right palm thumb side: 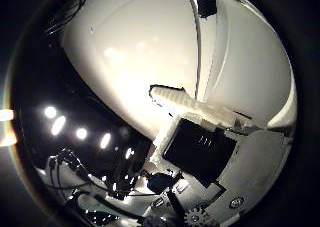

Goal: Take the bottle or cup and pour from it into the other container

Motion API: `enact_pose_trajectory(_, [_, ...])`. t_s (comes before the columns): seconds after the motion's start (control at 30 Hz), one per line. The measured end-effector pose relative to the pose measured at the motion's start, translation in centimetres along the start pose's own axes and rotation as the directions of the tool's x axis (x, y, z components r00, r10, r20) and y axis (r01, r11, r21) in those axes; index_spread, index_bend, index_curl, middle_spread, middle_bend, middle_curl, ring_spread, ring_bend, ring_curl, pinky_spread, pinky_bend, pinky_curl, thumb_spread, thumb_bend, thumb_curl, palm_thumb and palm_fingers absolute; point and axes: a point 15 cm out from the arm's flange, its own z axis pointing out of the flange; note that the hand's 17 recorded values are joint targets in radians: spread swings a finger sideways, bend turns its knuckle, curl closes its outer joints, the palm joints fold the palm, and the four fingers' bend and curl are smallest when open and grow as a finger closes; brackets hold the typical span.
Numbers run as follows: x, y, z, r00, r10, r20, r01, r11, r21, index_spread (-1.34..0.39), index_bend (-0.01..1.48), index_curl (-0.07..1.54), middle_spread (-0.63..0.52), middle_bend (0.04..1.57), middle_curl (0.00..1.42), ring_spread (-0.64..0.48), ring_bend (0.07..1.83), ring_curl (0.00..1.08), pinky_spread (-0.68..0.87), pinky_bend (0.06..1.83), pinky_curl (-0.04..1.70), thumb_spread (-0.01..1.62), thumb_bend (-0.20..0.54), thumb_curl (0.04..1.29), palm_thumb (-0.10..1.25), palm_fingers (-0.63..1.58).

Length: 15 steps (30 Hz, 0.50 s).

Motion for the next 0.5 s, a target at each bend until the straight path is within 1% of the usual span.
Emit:
enact_pose_trajectory(0.13, [-1.6, 0.0, 0.6, 1.000, -0.018, 0.017, 0.018, 0.999, -0.027, -0.43, 0.46, 0.84, -0.19, 1.08, 0.64, -0.21, 1.23, 0.52, -0.42, 1.20, 0.38, 0.88, -0.029, 0.55, 0.72, 1.14])
enact_pose_trajectory(0.3, [-5.1, -0.2, 2.2, 0.997, -0.068, 0.027, 0.071, 0.994, -0.088, -0.44, 0.42, 0.88, -0.19, 1.08, 0.65, -0.20, 1.23, 0.52, -0.42, 1.19, 0.41, 0.88, -0.028, 0.56, 0.72, 1.14])
enact_pose_trajectory(0.4, [-7.6, 0.1, 3.7, 0.994, -0.102, 0.033, 0.106, 0.983, -0.153, -0.45, 0.41, 0.90, -0.19, 1.08, 0.65, -0.20, 1.23, 0.53, -0.41, 1.17, 0.43, 0.87, -0.029, 0.56, 0.72, 1.14])
enact_pose_trajectory(0.5, [-10.1, 0.8, 5.2, 0.990, -0.136, 0.025, 0.138, 0.963, -0.232, -0.45, 0.40, 0.92, -0.19, 1.08, 0.65, -0.21, 1.23, 0.53, -0.41, 1.17, 0.45, 0.88, -0.027, 0.57, 0.73, 1.13])
